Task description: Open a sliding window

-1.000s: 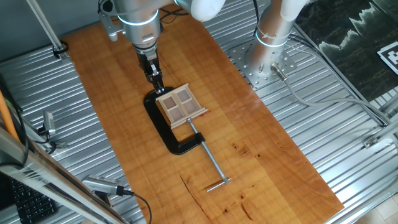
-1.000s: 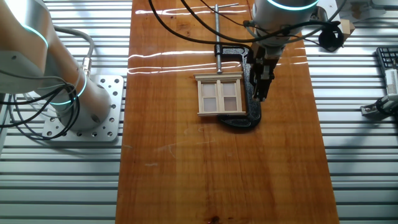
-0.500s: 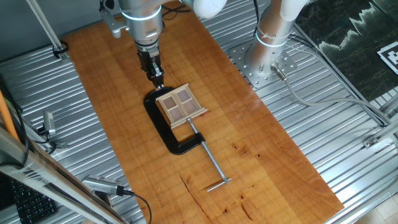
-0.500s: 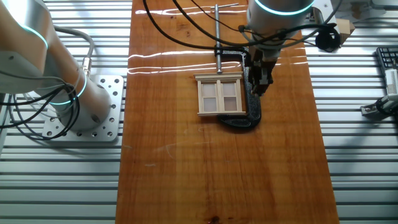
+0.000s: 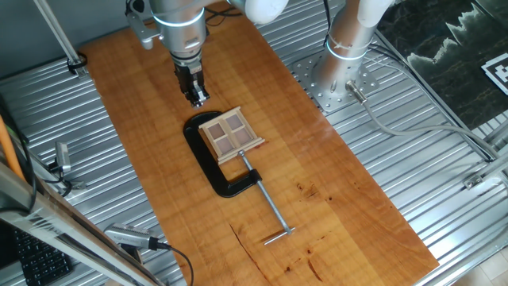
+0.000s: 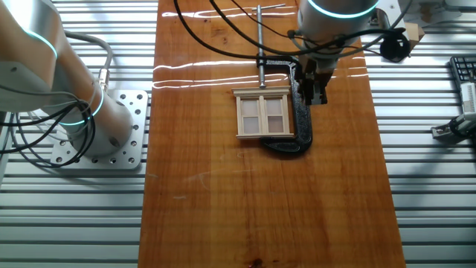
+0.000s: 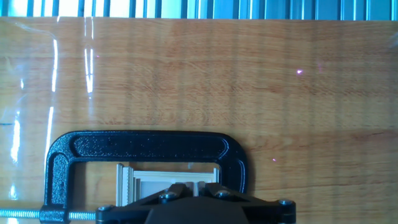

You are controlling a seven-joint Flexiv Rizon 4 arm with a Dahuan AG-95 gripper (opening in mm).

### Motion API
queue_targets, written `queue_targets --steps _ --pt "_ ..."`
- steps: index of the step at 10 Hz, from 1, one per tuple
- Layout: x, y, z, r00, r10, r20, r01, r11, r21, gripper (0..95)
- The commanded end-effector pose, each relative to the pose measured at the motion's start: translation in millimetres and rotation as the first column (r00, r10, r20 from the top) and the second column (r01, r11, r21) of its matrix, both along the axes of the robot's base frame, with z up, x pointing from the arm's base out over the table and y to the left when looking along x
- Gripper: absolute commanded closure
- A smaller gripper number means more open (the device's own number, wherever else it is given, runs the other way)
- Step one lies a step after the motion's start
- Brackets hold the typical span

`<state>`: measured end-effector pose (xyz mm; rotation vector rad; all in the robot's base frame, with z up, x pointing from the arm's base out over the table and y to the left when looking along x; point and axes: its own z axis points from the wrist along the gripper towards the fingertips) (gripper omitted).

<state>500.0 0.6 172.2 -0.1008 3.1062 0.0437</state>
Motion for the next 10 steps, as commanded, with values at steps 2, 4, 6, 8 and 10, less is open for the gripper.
queue_targets --steps 2,4,6,8,10 --pt "0.2 0.1 -0.3 1.0 0.008 -0.001 -0.008 1.0 -0.014 95.0" --pt "0.0 0.2 0.2 1.0 0.012 0.001 -0.012 1.0 -0.024 95.0" --pt "-0.3 0.1 1.0 1.0 0.012 0.003 -0.012 0.999 -0.031 95.0" --pt "-1.2 0.3 3.0 1.0 0.02 -0.005 -0.02 1.0 -0.023 95.0" --pt "-1.8 0.6 3.9 1.0 0.006 -0.009 -0.006 1.0 -0.025 95.0"
